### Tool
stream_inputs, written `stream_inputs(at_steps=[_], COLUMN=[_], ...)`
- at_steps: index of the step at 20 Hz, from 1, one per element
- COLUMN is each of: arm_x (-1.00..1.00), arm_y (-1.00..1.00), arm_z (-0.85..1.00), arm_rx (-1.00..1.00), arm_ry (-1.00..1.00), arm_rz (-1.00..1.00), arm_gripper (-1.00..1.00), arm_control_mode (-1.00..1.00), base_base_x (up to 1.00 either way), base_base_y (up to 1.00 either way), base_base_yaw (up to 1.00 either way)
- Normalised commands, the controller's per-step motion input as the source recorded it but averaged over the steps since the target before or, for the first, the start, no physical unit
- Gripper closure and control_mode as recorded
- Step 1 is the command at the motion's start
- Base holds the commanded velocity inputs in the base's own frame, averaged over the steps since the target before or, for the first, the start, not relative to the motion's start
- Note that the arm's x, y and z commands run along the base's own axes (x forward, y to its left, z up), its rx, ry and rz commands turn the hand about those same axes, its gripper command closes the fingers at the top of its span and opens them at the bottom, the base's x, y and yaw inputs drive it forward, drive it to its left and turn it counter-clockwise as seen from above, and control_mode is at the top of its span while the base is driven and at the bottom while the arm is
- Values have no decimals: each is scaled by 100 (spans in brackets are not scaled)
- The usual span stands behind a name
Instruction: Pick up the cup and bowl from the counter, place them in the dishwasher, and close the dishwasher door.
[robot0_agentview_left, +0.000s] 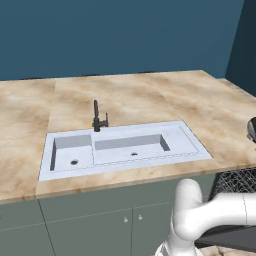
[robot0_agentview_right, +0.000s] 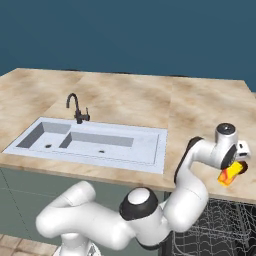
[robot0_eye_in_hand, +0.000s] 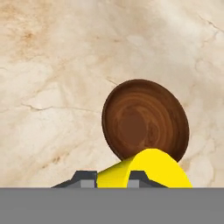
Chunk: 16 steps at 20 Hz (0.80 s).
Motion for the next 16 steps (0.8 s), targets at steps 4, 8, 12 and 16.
stream_inputs(at_steps=[4,8,12,16], arm_x=[-23,-57,-62,-48], arm_y=[0,0,0,0], arm_z=[-1,23,30,4], arm_rx=[1,0,6,18], arm_ry=[-7,-17,-17,-11], arm_rz=[0,0,-1,-6], arm_gripper=[100,100,100,100], arm_control_mode=[-100,-100,-100,-100], base_base_x=[0,0,0,0], base_base_y=[0,0,0,0], base_base_yaw=[0,0,0,0])
